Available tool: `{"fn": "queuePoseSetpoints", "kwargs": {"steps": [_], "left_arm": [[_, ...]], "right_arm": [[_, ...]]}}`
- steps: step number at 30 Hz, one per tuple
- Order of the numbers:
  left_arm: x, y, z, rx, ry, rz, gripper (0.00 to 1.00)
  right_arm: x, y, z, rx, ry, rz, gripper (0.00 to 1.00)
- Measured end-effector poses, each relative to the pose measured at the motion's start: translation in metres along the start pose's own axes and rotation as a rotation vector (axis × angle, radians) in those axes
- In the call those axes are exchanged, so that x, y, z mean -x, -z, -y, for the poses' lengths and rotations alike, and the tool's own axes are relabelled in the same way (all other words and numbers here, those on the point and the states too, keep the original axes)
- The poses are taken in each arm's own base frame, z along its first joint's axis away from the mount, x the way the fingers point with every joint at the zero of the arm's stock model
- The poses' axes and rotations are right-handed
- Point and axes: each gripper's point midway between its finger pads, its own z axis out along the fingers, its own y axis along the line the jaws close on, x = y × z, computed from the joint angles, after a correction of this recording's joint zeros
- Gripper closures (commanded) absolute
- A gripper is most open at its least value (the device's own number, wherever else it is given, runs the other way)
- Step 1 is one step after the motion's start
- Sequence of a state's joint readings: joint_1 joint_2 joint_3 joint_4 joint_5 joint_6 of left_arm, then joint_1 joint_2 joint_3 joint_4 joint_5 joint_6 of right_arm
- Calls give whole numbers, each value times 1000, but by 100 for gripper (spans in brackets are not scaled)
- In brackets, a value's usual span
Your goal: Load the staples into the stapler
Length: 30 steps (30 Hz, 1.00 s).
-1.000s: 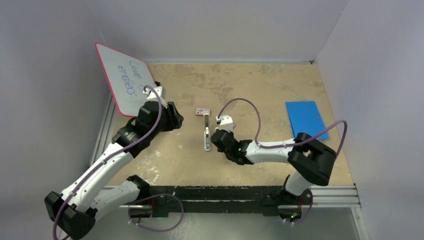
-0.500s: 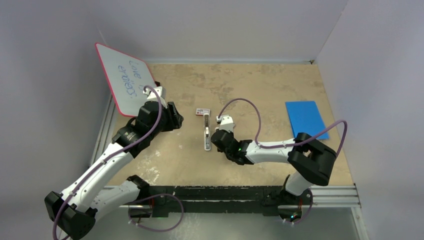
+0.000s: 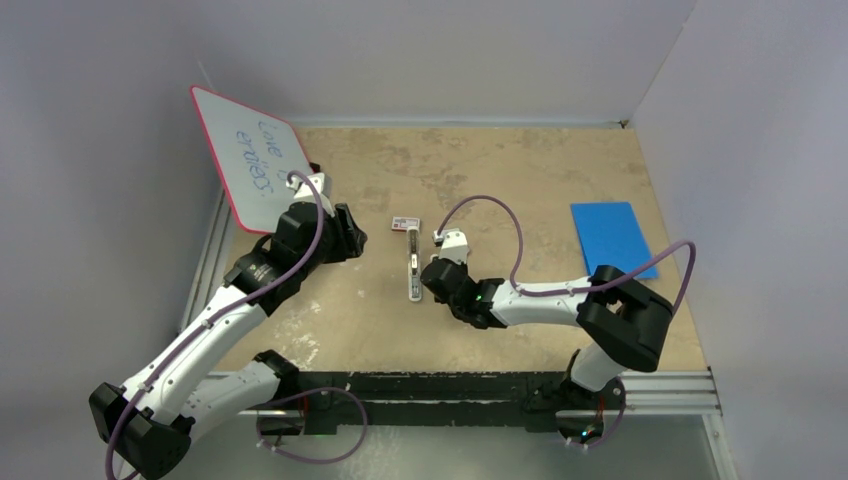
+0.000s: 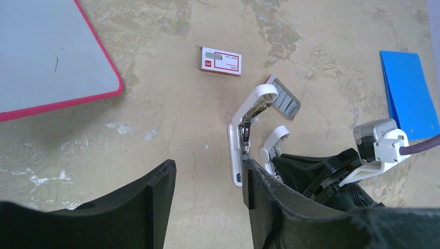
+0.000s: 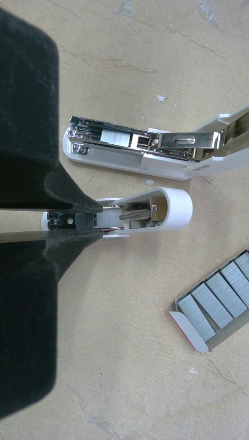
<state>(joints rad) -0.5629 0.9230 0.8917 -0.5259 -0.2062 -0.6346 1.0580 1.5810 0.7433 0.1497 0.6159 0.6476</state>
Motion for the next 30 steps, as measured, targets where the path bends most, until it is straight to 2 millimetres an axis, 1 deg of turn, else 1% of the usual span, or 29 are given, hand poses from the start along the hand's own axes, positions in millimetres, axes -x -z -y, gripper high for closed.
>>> {"fn": "queuePoseSetpoints", "kwargs": {"steps": [19, 27, 30], "left_arm": [[1, 0, -1, 6, 0, 3, 50], [1, 0, -1, 5, 0, 3, 50], [1, 0, -1, 6, 0, 3, 50]], "right_arm": [[1, 0, -1, 2, -9, 3, 86], [15, 8, -5, 27, -37, 36, 85], [18, 10, -6, 32, -42, 41, 85]]}}
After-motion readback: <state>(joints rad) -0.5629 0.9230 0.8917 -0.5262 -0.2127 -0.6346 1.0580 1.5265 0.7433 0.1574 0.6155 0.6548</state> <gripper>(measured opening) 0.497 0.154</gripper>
